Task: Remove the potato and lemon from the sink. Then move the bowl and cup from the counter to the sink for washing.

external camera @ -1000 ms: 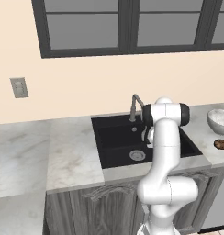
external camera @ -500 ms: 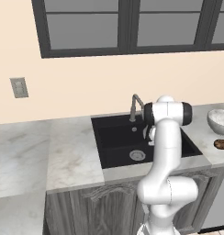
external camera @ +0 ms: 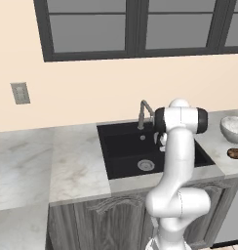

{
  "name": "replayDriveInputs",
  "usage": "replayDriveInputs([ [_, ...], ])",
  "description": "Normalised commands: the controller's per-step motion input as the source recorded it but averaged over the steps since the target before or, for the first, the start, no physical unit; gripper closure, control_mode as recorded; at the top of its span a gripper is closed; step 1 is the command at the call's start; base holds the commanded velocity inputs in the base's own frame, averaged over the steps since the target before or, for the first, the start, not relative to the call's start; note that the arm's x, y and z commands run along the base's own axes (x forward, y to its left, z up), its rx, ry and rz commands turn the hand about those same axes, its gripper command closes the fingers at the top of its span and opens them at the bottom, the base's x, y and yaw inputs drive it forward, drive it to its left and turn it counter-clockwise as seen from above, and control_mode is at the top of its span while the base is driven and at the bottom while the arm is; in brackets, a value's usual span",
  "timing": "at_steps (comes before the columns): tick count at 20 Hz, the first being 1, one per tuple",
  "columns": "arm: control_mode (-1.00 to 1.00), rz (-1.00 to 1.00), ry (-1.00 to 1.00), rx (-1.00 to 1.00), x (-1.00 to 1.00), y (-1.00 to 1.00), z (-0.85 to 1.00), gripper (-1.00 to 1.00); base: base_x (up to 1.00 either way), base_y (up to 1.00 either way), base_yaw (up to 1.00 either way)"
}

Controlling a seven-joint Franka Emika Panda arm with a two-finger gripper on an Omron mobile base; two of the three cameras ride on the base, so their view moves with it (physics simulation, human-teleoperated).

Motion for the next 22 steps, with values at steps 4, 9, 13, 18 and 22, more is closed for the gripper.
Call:
replayDriveInputs([
  [4, -1.00, 0.00, 0.00, 0.00, -0.06, -0.21, 0.40, 1.00, 0.00, 0.00, 0.00],
  [9, -1.00, 0.00, 0.00, 0.00, -0.07, -0.22, 0.43, 1.00, 0.00, 0.00, 0.00],
  [13, -1.00, 0.00, 0.00, 0.00, -0.07, -0.23, 0.45, 1.00, 0.00, 0.00, 0.00],
  [18, -1.00, 0.00, 0.00, 0.00, -0.07, -0.24, 0.45, 1.00, 0.00, 0.00, 0.00],
  [22, -1.00, 0.00, -0.01, 0.00, -0.06, -0.24, 0.43, 1.00, 0.00, 0.00, 0.00],
])
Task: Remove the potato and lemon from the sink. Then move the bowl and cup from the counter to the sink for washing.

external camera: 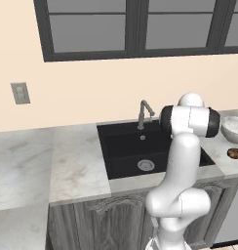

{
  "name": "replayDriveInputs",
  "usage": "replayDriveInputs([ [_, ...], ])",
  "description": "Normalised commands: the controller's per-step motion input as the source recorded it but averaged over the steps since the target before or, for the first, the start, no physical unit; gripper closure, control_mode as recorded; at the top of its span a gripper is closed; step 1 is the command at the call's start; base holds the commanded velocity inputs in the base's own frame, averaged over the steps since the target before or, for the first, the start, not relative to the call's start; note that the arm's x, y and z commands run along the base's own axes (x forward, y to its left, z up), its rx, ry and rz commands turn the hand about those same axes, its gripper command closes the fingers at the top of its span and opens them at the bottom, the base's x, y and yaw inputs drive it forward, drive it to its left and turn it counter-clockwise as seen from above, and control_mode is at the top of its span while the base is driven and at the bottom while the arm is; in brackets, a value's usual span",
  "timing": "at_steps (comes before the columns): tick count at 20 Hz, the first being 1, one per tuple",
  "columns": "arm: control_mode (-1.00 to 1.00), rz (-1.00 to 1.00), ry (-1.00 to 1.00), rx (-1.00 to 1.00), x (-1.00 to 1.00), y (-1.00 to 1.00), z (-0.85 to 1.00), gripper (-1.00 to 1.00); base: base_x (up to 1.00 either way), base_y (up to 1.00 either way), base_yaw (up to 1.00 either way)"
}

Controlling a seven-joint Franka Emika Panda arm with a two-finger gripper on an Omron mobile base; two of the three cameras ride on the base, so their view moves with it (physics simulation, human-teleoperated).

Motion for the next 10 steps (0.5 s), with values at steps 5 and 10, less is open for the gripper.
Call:
replayDriveInputs([
  [5, -1.00, 0.00, -0.01, 0.01, -0.02, -0.22, 0.38, 1.00, 0.00, 0.00, 0.00],
  [10, -1.00, 0.00, -0.03, 0.03, 0.00, -0.16, 0.25, 1.00, 0.00, 0.00, 0.00],
])
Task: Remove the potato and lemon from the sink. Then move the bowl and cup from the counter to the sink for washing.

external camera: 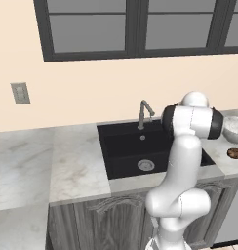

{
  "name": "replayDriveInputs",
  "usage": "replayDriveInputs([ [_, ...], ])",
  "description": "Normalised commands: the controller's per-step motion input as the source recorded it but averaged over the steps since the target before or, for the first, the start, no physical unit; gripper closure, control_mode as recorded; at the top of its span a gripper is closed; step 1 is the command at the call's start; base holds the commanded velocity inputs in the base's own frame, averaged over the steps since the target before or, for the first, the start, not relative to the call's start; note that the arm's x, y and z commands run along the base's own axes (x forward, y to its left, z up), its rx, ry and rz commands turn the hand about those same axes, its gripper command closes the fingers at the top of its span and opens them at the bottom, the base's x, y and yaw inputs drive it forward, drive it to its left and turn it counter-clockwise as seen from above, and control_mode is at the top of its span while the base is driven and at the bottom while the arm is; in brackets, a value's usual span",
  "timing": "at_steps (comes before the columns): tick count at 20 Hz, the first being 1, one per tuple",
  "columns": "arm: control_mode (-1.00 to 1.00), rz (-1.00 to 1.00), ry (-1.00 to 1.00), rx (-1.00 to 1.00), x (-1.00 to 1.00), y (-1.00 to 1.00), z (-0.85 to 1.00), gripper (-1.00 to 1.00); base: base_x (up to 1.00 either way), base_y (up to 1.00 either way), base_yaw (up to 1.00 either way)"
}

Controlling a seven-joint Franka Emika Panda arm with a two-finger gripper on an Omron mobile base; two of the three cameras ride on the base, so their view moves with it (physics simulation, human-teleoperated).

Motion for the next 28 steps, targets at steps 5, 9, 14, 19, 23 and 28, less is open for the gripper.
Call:
replayDriveInputs([
  [5, -1.00, 0.00, -0.05, 0.02, 0.05, -0.15, 0.11, 1.00, 0.00, 0.00, 0.00],
  [9, -1.00, 0.00, -0.05, 0.02, 0.08, -0.18, 0.05, 1.00, 0.00, 0.00, 0.00],
  [14, -1.00, 0.00, -0.01, 0.00, 0.18, -0.15, 0.02, 1.00, 0.00, 0.00, 0.00],
  [19, -1.00, 0.00, -0.02, 0.00, 0.22, -0.13, 0.02, 1.00, 0.00, 0.00, 0.00],
  [23, -1.00, 0.00, -0.01, 0.00, 0.24, -0.14, 0.00, 1.00, 0.00, 0.00, 0.00],
  [28, -1.00, 0.00, 0.00, 0.00, 0.24, -0.16, 0.00, 1.00, 0.00, 0.00, 0.00],
])
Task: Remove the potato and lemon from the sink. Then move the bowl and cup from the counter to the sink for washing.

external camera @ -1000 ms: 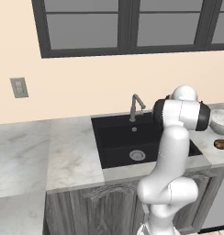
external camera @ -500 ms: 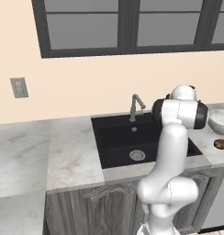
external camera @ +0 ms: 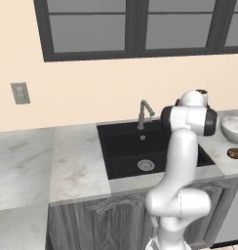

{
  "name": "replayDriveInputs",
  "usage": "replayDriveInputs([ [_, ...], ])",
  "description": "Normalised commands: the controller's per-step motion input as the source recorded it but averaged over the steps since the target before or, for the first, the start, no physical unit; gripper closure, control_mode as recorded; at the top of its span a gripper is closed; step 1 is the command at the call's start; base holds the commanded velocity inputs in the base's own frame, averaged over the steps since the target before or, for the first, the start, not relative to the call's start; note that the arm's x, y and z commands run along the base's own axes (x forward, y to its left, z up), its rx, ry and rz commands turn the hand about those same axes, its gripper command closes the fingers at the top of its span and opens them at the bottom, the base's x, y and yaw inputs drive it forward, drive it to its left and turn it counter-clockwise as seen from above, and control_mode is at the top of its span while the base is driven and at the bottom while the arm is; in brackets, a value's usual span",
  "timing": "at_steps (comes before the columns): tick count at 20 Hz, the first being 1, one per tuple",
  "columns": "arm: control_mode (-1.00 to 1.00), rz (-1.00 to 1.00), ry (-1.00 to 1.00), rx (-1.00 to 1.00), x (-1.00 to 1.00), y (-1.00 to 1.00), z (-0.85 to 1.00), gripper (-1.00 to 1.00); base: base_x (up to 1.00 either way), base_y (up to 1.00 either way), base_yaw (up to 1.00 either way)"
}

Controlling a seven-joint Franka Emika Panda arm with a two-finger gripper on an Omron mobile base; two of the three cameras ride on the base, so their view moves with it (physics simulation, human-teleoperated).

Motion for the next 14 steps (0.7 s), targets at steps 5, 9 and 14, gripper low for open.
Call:
replayDriveInputs([
  [5, -1.00, 0.00, 0.00, 0.00, 0.23, -0.19, 0.00, 1.00, 0.00, 0.00, 0.00],
  [9, -1.00, 0.00, 0.00, 0.00, 0.22, -0.19, 0.00, 1.00, 0.00, 0.00, 0.00],
  [14, -1.00, 0.00, 0.00, 0.00, 0.18, -0.19, -0.05, 1.00, 0.00, 0.00, 0.00],
])
